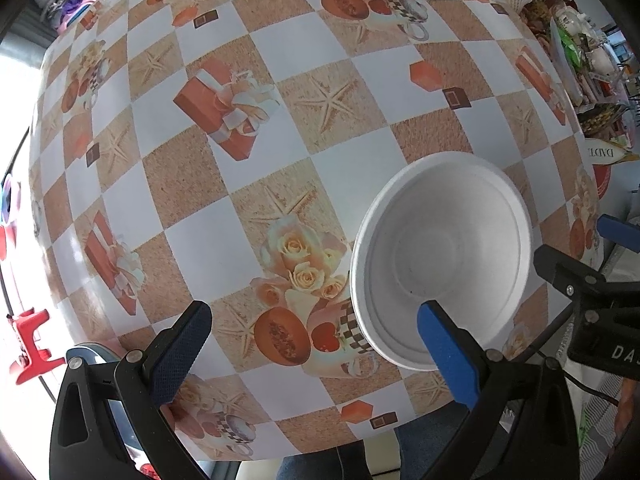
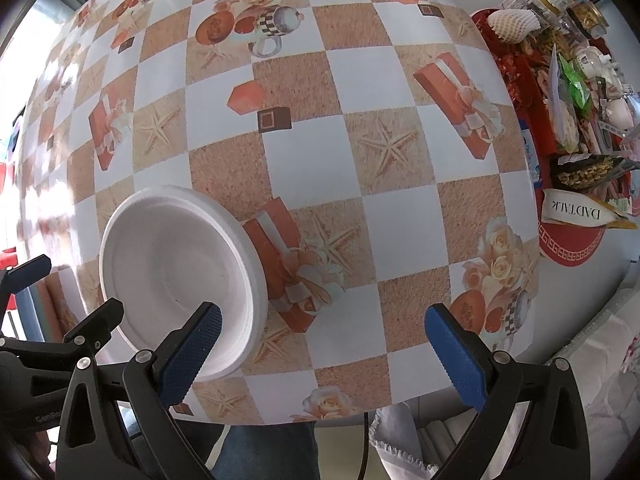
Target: Organize plates and bowls
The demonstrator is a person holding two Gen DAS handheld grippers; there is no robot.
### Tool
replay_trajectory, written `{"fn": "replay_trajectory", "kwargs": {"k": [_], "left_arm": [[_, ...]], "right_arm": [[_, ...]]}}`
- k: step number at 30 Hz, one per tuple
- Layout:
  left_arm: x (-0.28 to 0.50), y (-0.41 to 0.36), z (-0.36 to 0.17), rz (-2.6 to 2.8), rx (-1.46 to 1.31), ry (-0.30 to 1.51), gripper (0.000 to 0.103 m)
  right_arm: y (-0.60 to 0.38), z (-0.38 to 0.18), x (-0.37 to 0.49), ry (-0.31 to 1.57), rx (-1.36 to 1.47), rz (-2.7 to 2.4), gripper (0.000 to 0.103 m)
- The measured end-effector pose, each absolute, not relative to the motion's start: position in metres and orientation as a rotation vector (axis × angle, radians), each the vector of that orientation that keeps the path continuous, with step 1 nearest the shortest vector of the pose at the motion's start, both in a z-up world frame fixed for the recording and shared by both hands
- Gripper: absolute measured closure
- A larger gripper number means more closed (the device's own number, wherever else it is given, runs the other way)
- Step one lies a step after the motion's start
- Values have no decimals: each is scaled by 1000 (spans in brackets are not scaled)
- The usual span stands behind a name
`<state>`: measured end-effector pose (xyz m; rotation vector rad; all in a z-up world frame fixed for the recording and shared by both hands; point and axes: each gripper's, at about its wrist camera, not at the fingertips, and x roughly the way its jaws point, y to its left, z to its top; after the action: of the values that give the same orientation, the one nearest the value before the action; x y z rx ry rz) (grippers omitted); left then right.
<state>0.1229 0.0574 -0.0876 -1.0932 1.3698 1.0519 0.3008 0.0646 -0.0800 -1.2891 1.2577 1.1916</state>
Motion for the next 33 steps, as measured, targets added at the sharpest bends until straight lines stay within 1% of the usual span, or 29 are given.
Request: {"fn": "replay_trajectory", "kwargs": {"k": [13,33], "left_arm": [[143,61,-99,1055,-1112,1399,0],[138,80,-129,1086,-1169,1438,0]], "right_arm": [[61,-91,312,1289,-1295,1171,1],[68,-118,314,1367,-1284,1179,1]]}}
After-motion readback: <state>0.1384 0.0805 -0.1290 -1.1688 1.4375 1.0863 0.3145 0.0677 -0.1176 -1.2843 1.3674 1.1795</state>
